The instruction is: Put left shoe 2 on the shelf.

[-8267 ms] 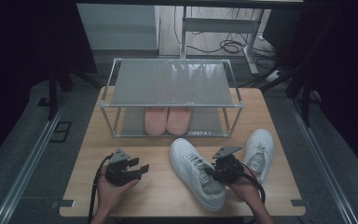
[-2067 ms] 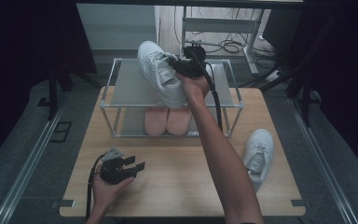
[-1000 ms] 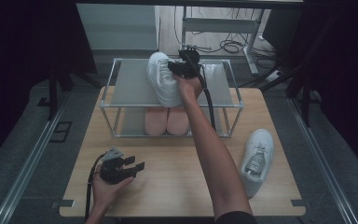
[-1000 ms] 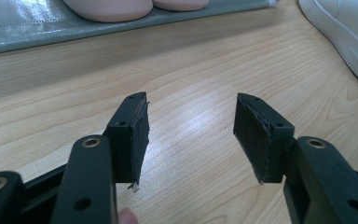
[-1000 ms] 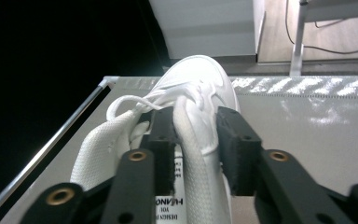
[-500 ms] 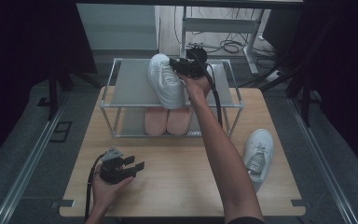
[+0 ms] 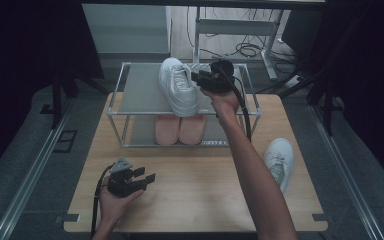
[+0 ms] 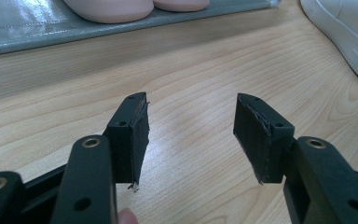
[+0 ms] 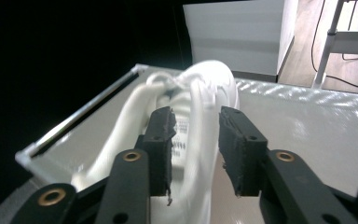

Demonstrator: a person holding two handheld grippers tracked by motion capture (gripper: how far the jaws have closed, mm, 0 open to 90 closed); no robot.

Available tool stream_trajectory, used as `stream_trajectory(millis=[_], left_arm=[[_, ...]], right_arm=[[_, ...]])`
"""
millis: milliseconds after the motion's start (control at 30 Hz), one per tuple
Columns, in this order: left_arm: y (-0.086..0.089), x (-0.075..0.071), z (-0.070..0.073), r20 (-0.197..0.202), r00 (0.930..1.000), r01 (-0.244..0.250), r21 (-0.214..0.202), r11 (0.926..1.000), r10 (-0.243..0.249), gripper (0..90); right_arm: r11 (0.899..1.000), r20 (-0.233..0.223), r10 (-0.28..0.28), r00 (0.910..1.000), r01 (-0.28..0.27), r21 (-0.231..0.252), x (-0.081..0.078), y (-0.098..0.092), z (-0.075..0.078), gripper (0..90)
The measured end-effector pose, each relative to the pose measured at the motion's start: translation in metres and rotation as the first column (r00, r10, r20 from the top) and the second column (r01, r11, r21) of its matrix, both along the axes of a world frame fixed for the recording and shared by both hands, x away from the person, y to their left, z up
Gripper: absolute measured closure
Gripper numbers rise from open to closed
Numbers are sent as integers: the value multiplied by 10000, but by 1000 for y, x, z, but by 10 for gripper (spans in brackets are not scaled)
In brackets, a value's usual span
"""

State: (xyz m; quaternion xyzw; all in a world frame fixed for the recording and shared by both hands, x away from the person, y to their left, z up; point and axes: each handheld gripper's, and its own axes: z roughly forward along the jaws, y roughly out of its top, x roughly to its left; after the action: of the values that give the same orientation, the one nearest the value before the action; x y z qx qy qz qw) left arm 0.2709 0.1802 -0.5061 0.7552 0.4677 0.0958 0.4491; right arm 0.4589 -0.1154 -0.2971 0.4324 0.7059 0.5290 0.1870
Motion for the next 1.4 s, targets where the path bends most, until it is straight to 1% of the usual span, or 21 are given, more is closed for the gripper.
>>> stream_trajectory(millis=[133,233,333,467,600,733,1067,1400], left_arm=[[-2,0,-1,-9,10000,50,50,10000,-50,459],[-4,-1,-1,-27,9999,114,77,9999,-114,458],[-6,-1,-1,-34,9999,114,120,9999,-113,458],[-6,-1,-2,-49,9999,134,145,9998,-133,459],[-6,-1,-2,-45,9999,141,193,9997,-140,459],[-7,-1,-2,-63,9999,152,216,9997,-151,458],[-8,-1,-2,-75,9998,201,287,9994,-199,458],[-7,-1,-2,-25,9999,161,276,9995,-160,458]], right_arm=[[9998,45,63,10000,-62,-190,-9,-10,-5,712],[9994,-21,41,10000,-41,-349,-15,-16,-10,747],[9991,-60,122,9999,-124,-408,-19,-21,-17,782],[9989,-157,285,9995,-290,-361,-24,-27,-26,802],[9977,-302,503,9983,-516,-442,-29,-32,-38,834],[9959,-457,722,9963,-745,-506,-32,-35,-48,841],[9901,-560,1139,9919,-1179,-758,-40,-32,-61,896],[9851,-481,1441,9884,-1479,-883,-43,-23,-65,900]])
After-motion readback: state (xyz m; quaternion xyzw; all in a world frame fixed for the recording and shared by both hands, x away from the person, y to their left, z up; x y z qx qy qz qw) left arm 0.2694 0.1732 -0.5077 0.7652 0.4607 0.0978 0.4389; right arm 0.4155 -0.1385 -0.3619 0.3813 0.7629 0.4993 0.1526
